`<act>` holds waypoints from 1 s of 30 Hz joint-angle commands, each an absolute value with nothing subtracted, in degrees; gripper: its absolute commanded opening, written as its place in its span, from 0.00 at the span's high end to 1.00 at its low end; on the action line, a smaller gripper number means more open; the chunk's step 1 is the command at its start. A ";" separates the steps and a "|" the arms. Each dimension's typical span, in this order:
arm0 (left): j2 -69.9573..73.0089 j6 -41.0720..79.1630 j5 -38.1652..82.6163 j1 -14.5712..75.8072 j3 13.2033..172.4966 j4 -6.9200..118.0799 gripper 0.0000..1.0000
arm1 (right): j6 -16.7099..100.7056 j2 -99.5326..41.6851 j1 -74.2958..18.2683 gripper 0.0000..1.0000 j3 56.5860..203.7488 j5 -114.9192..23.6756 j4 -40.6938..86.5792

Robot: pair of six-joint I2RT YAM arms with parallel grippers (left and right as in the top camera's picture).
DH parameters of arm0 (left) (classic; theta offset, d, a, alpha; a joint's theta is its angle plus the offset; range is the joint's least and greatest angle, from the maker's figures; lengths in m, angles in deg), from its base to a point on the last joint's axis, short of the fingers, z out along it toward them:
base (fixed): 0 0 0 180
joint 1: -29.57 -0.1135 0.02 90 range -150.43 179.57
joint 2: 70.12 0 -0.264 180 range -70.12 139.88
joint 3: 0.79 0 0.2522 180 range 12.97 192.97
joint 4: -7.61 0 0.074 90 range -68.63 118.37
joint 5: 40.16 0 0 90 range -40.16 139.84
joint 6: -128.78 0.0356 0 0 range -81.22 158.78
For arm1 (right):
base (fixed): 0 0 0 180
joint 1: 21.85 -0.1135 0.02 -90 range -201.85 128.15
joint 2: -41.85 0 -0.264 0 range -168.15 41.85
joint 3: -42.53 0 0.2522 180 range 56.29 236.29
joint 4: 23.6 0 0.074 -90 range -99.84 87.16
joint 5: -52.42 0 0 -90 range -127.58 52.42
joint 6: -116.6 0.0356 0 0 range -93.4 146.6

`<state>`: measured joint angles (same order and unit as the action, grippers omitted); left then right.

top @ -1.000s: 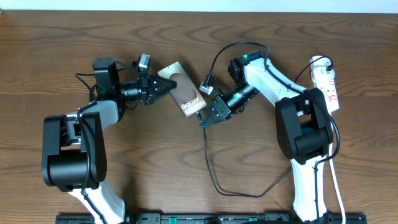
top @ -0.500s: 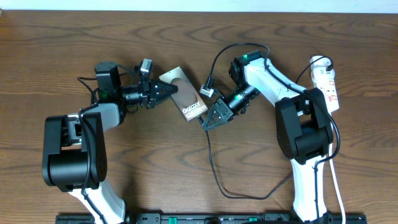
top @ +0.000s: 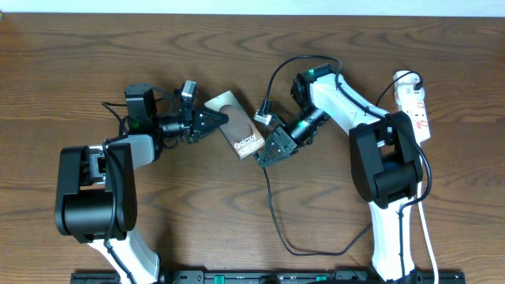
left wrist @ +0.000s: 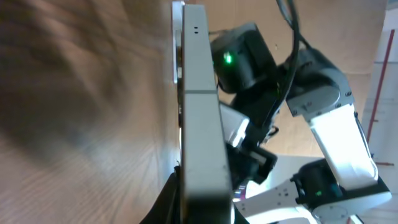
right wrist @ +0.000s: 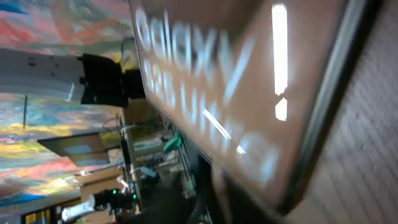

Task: Plug charger to phone and switch on socket
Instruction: 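Open the right gripper and lift it away from the plugged phone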

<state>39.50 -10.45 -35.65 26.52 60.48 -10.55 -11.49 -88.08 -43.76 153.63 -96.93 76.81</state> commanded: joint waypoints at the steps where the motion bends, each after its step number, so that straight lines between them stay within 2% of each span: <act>1: 39.20 -9.49 -40.33 27.59 59.80 -11.42 0.93 | -12.71 -88.56 -42.87 0.51 153.98 -100.54 76.90; 3: 39.20 -9.51 -40.33 27.11 59.80 -11.86 0.93 | -12.75 -88.56 -42.41 0.48 154.09 -100.54 77.77; 6: 39.20 -9.53 -40.31 26.00 59.80 -12.01 0.93 | -13.93 -88.56 -41.38 0.35 154.83 -100.54 80.37; 8: 39.20 -9.53 -40.29 24.95 59.80 -12.56 0.94 | -16.05 -88.56 -40.46 0.21 155.95 -100.54 83.26; 11: 39.20 -9.53 -37.84 23.20 59.82 -12.82 0.93 | -19.46 -88.56 -38.87 0.11 158.81 -100.58 87.69; 14: 39.20 -10.12 -34.17 21.95 59.87 -12.78 0.93 | -18.59 -87.71 -37.49 0.11 160.95 -100.93 87.69; 17: 39.22 -12.13 -30.30 22.02 60.55 -12.34 0.93 | -18.22 -86.66 -36.53 0.02 163.38 -100.89 87.56; 20: 39.22 -13.23 -26.71 22.96 61.90 -11.82 0.93 | -17.06 -86.20 -35.92 0.01 166.26 -100.47 85.97; 26: 39.66 -10.56 -20.35 25.62 65.40 -2.83 0.93 | 0.56 -86.20 -35.50 0.01 170.40 -92.67 75.15; 30: 41.34 -9.45 -16.59 26.76 68.22 5.56 0.93 | 4.99 -86.20 -35.48 0.01 170.99 -91.64 71.65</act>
